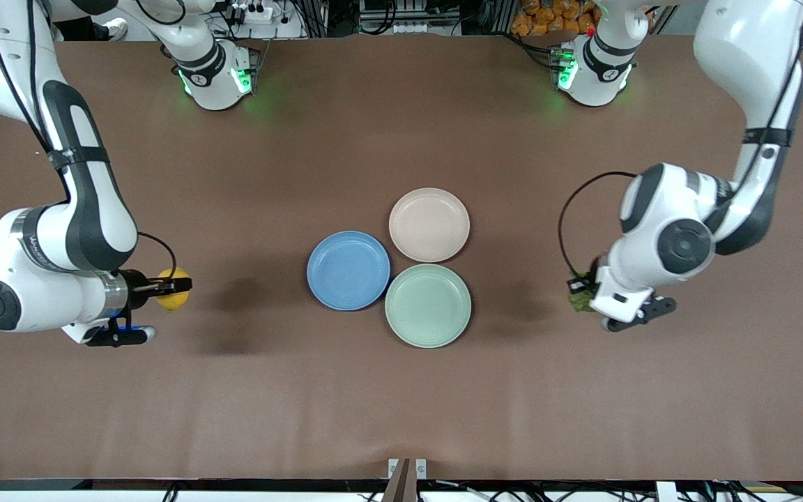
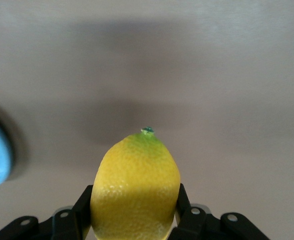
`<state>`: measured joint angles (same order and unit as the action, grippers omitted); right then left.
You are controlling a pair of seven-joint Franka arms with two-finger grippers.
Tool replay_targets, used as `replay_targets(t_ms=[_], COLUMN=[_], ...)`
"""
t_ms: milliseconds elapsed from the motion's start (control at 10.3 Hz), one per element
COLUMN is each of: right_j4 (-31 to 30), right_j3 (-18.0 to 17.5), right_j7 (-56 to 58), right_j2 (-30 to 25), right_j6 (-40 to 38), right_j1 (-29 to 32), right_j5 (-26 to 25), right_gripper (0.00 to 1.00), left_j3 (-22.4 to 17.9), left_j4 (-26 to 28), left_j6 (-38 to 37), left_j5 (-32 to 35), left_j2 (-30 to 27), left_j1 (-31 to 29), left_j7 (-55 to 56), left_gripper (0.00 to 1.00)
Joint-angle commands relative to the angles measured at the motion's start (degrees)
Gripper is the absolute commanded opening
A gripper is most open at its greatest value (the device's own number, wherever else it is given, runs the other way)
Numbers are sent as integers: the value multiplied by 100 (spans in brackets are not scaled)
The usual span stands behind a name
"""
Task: Pick lemon and lettuce from blue and beige plates
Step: 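Carry the lemon off the plate while the left gripper carries the lettuce away, then lower and release the lemon while the left gripper releases the lettuce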
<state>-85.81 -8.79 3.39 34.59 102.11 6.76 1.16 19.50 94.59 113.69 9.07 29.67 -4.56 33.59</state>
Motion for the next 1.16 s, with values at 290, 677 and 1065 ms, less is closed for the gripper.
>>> replay_targets(t_ms=[290, 677, 1065], right_j4=[-2097, -2098, -1380], right_j3=[79, 97, 97], right_j7=[373, 356, 321], right_j2=[-436, -401, -804], right_j6=[2216, 2190, 1201], right_j1=[203, 211, 194], right_j5=[-459, -433, -415], right_gripper=[0, 100, 100], left_j3=[80, 115, 421], left_j4=[-107, -195, -344], left_j6=[627, 593, -64], left_j5=[903, 842, 528], left_j2=[794, 428, -723], left_j1=[-659, -633, -686], left_j7=[-1160, -1161, -1136], left_gripper=[47, 100, 100])
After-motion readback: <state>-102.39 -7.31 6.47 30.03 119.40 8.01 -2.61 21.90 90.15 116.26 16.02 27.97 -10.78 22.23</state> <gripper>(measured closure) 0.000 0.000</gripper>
